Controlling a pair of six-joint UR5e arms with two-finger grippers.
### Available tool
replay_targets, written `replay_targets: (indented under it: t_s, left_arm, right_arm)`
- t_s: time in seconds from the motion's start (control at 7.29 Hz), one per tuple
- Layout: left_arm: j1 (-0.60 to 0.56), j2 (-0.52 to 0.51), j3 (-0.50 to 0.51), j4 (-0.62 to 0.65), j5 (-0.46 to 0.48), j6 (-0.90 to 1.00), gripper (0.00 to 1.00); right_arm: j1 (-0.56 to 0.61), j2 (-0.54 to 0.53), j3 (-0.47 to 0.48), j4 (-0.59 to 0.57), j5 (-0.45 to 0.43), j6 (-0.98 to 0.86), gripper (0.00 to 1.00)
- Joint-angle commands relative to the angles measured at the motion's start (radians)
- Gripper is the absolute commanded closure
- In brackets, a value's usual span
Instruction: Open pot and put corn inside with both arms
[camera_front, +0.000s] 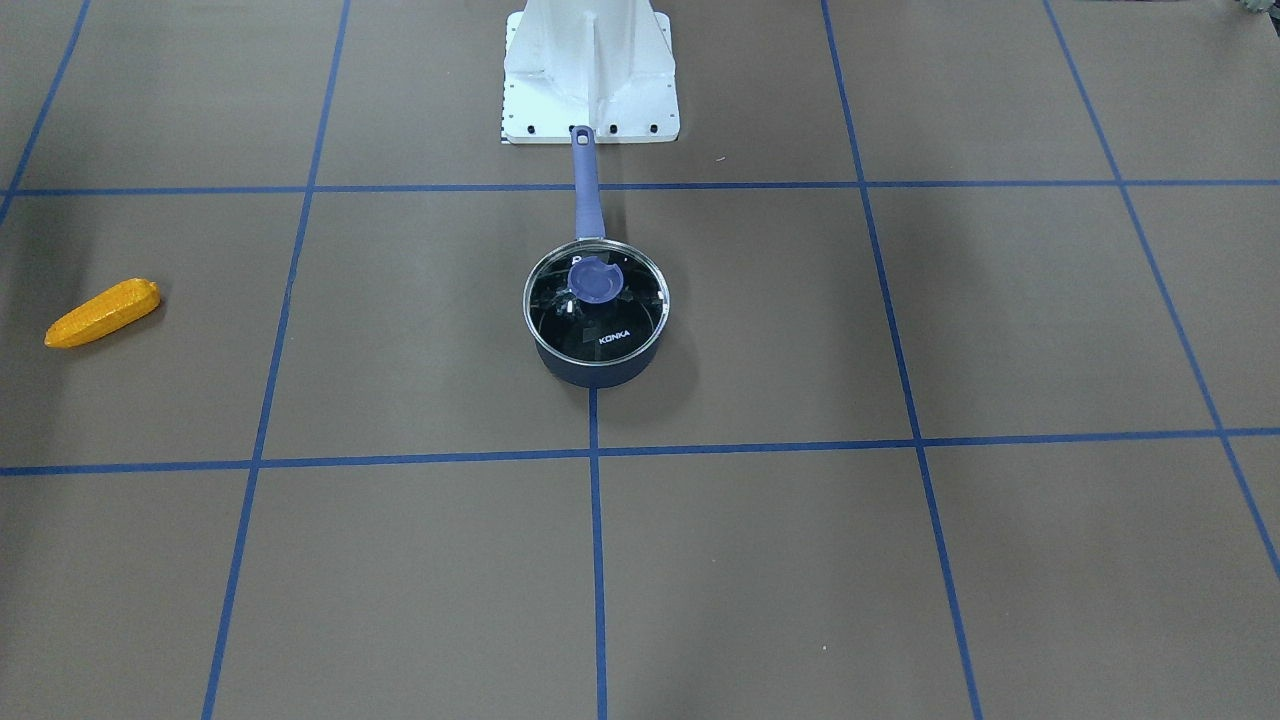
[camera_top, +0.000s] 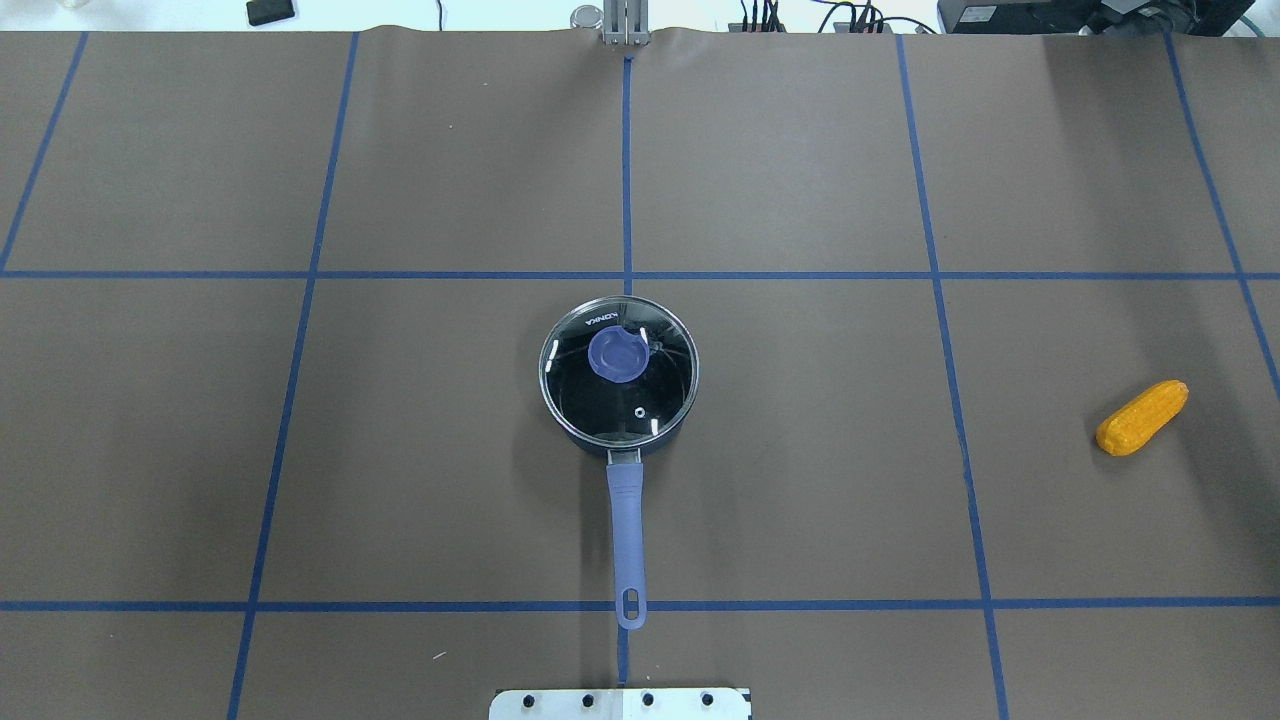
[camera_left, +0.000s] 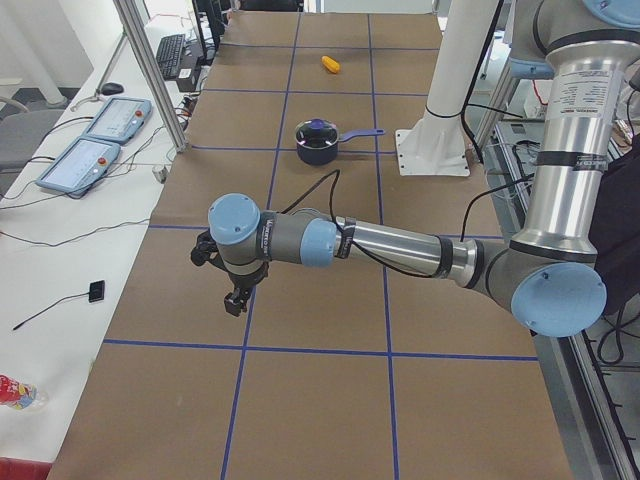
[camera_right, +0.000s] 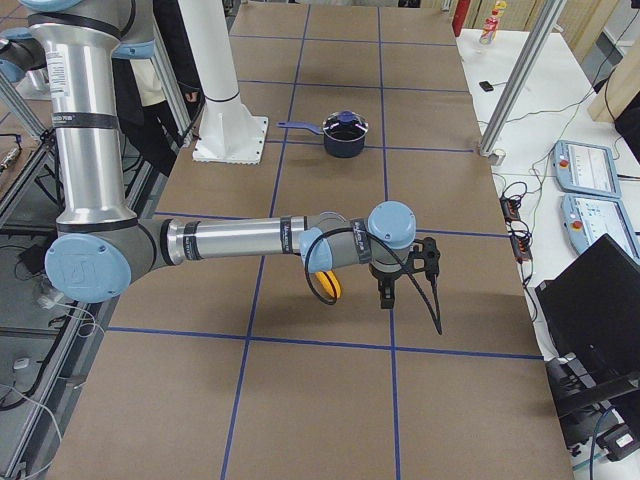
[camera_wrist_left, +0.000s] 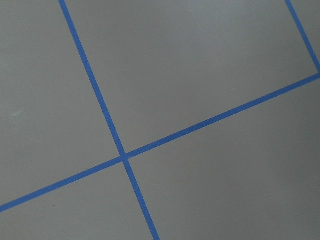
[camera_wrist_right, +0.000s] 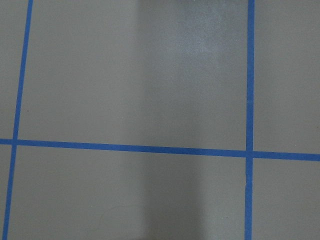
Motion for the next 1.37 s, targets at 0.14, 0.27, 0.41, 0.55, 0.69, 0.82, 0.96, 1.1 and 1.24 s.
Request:
replay_targets:
  t_s: [0.14,0.27,0.41,0.55,0.69,0.82,0.96,1.1,1.24]
  left_arm:
    - [-0.001,0.0,-0.003,0.0,0.0,0.0,0.02]
    - [0.0,0.0,-0.003,0.0,0.0,0.0,0.02]
    - [0.0,0.0,-0.003,0.0,0.0,-0.001,0.02]
    - [0.0,0.0,-0.003,0.0,-0.001,0.0,0.02]
    - [0.0,0.0,-0.003,0.0,-0.002,0.0,0.02]
    - [0.0,0.0,-0.003,0.0,0.0,0.0,0.02]
    - [0.0,-0.003,-0.003,0.0,-0.001,-0.006,0.02]
    - [0.002,-0.005,-0.005,0.002,-0.003,-0.012,0.02]
    - [0.002,-0.01,-0.005,0.008,-0.006,-0.013,0.02]
  right_arm:
    - [0.0,0.004,0.001,0.0,0.002,-0.001,0.0]
    - [-0.001,0.007,0.007,0.0,0.002,0.002,0.0]
    - [-0.001,0.007,-0.003,0.0,0.003,0.002,0.0]
    - [0.0,-0.014,-0.004,0.002,0.005,-0.013,0.0]
    - [0.0,-0.016,-0.002,0.0,0.003,0.0,0.0]
    - [0.0,-0.013,-0.005,-0.001,-0.003,0.002,0.0]
    - [-0.001,-0.016,-0.005,-0.003,-0.003,0.002,0.0]
    - [0.0,-0.016,-0.005,-0.009,-0.001,0.007,0.0]
    - [-0.01,-0.01,-0.004,-0.009,-0.003,0.081,0.0]
